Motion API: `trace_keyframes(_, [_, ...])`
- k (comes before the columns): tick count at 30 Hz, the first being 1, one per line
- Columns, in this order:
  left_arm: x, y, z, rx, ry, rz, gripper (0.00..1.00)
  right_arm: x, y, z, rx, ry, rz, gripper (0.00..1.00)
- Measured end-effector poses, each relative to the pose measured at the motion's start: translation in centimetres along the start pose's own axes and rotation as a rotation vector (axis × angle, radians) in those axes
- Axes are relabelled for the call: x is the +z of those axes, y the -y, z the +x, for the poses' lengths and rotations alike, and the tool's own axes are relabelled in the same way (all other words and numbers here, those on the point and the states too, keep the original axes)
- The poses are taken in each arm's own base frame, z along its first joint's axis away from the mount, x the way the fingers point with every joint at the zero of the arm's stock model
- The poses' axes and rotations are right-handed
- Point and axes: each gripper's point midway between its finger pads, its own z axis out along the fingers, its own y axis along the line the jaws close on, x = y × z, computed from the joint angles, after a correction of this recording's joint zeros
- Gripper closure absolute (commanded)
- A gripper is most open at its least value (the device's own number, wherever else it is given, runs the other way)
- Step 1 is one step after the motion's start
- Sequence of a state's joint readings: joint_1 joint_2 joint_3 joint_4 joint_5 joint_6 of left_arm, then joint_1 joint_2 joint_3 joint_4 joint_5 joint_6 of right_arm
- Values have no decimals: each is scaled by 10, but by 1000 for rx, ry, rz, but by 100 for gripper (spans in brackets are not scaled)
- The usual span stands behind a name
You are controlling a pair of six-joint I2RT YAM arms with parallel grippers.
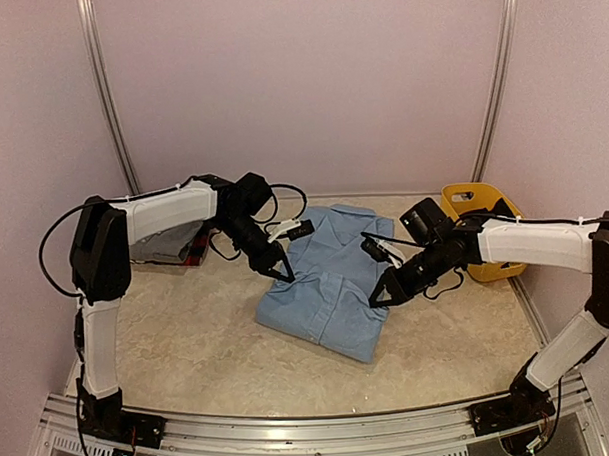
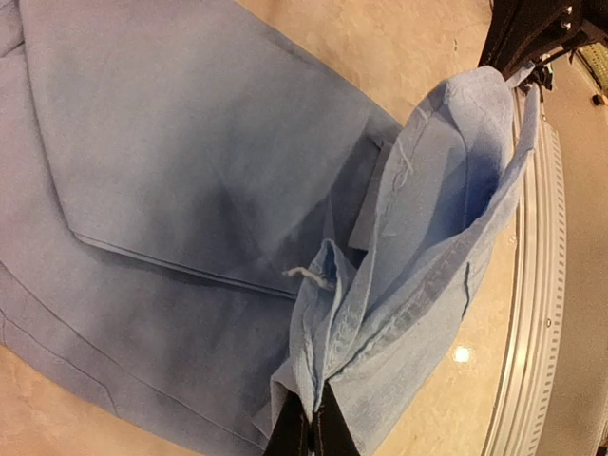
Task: Fold and stack the long sleeve shirts
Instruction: Fold the rectangle-folded shirt at the center of the board.
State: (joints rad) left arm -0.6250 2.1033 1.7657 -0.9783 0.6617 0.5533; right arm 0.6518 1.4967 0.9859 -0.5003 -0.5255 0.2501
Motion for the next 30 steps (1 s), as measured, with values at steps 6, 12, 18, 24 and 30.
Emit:
trace_keyframes(6, [-4, -41, -19, -49, 56, -30, 100, 3, 37, -28, 26, -1, 16, 100])
trace_keyframes(12, [15, -71, -5, -157, 45, -38, 100, 20, 63, -48, 31, -23, 23, 100])
trace_keyframes(18, [15, -98, -14, -225, 96, -100, 100, 29, 83, -63, 32, -36, 36, 100])
trace_keyframes(24, [10, -120, -31, -258, 168, -169, 95, 29, 108, -76, 35, -23, 55, 94])
trace_keyframes(30, [21, -144, -29, -322, 185, -231, 69, 37, 132, -71, 64, -57, 103, 60])
